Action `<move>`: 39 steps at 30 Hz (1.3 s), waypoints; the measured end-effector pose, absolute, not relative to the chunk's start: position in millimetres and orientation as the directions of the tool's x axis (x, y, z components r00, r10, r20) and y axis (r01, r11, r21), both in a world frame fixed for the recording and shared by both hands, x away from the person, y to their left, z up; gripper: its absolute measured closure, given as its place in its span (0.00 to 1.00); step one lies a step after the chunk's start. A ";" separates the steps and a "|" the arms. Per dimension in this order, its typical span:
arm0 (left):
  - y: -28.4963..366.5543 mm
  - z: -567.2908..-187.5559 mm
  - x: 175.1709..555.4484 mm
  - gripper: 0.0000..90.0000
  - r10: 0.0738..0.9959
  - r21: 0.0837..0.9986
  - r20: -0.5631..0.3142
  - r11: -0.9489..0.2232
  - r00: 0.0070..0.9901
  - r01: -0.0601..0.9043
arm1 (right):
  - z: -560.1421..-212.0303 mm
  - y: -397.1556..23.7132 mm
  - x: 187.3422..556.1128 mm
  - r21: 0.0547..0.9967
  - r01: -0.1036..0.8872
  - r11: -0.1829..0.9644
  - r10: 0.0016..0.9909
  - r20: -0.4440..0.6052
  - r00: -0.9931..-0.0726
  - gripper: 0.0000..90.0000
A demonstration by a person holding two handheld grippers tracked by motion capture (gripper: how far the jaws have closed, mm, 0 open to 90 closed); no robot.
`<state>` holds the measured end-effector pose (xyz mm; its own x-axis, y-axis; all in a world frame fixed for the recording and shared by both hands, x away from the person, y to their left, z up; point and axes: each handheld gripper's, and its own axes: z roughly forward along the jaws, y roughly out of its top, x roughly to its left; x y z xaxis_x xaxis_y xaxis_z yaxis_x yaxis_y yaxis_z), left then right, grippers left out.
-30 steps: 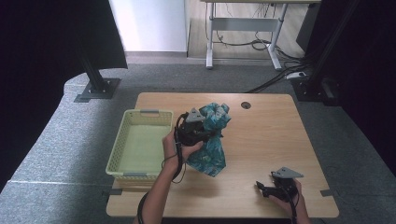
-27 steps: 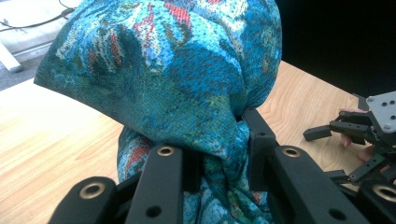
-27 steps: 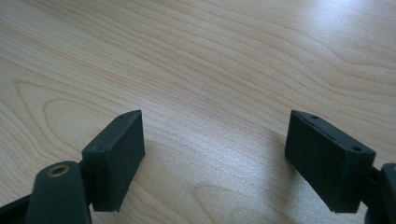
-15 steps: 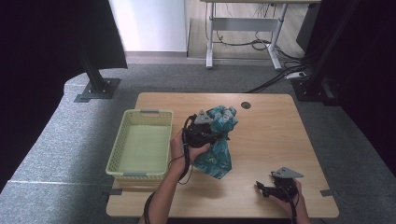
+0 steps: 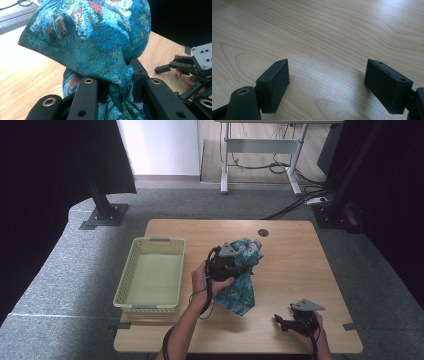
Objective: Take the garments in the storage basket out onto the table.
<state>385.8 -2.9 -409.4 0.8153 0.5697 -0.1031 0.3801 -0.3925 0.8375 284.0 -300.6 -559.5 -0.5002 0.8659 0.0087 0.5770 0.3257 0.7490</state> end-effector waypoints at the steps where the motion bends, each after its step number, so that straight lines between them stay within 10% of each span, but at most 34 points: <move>1: -4.0 -410.2 385.8 0.80 0.568 0.837 -0.104 -0.393 0.817 0.380 | -559.5 -300.6 284.0 0.749 0.577 0.326 0.866 0.009 -0.500 0.21; 39: -33.7 -491.1 399.2 0.77 0.589 0.748 -0.183 -0.436 0.787 0.500 | -559.6 -300.6 284.0 0.749 0.577 0.327 0.865 0.008 -0.501 0.21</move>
